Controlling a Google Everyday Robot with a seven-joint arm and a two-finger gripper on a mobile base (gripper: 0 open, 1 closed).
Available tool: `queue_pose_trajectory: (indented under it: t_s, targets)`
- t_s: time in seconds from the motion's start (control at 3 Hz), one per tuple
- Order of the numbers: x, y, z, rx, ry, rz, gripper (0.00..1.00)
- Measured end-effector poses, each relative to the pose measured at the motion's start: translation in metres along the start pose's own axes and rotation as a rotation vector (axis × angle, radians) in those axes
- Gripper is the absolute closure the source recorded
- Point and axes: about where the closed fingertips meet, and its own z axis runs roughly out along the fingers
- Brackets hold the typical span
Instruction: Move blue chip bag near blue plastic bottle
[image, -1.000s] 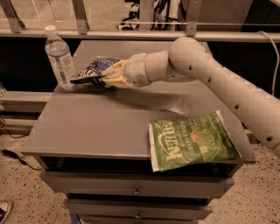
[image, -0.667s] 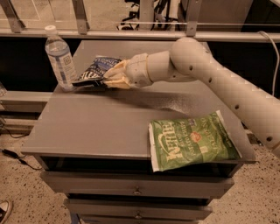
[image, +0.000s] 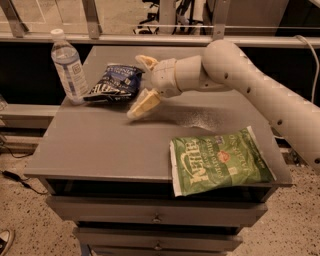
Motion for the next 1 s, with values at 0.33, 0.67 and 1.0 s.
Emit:
queue_pose_trajectory:
  t_s: [0.33,0.67,1.0]
  targets:
    - [0.028,-0.031,-0.056,0.098,0.114,0.034,0.0]
    - [0.055,-0.054,-0.109,0.189,0.217,0.065,0.0]
    - [0.06,-0.055,-0.113,0.196,0.23,0.072,0.0]
